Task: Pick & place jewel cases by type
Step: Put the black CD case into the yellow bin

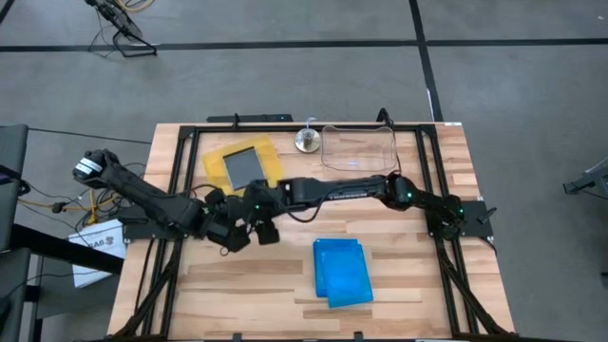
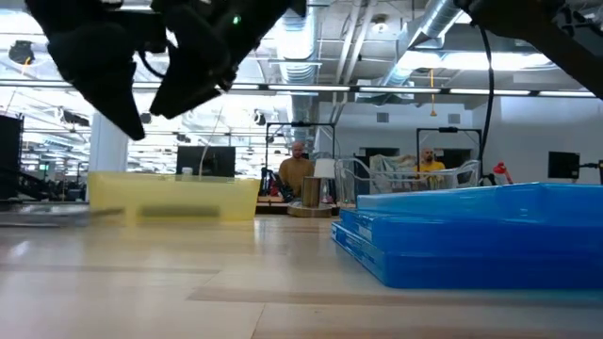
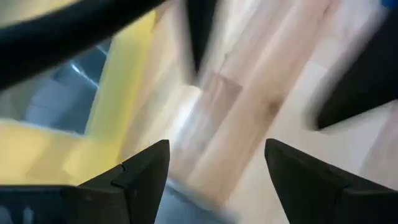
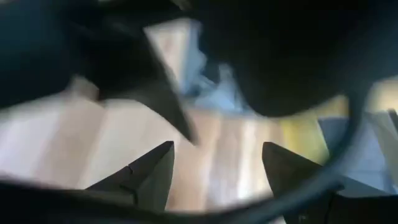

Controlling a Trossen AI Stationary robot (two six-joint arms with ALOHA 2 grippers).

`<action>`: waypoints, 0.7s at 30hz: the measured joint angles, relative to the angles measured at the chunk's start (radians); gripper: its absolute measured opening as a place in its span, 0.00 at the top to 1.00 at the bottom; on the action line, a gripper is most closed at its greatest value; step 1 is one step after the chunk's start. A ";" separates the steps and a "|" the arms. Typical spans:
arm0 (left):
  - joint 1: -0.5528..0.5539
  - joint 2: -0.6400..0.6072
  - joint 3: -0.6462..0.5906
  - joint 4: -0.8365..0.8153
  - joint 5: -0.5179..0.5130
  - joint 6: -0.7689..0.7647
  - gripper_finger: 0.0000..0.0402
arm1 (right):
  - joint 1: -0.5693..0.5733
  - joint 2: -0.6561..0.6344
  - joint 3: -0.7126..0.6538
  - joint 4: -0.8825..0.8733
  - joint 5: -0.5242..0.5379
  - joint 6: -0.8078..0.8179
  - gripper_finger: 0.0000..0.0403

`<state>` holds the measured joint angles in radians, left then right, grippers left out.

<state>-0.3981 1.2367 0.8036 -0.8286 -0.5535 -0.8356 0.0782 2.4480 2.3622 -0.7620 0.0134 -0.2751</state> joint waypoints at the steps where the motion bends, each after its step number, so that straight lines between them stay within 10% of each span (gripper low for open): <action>1: 0.005 -0.003 0.002 0.004 -0.004 0.008 0.36 | 0.003 -0.001 0.000 0.018 -0.003 0.011 0.41; 9: 0.017 0.001 0.003 -0.001 0.025 -0.006 0.36 | 0.003 -0.006 -0.002 0.016 -0.011 0.073 0.41; 21: 0.007 -0.080 -0.095 -0.189 0.125 -0.438 0.36 | -0.089 -0.006 -0.085 0.099 -0.216 0.647 0.41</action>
<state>-0.3907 1.1566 0.7086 -1.0176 -0.4280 -1.2740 -0.0113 2.4424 2.2774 -0.6629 -0.2027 0.3722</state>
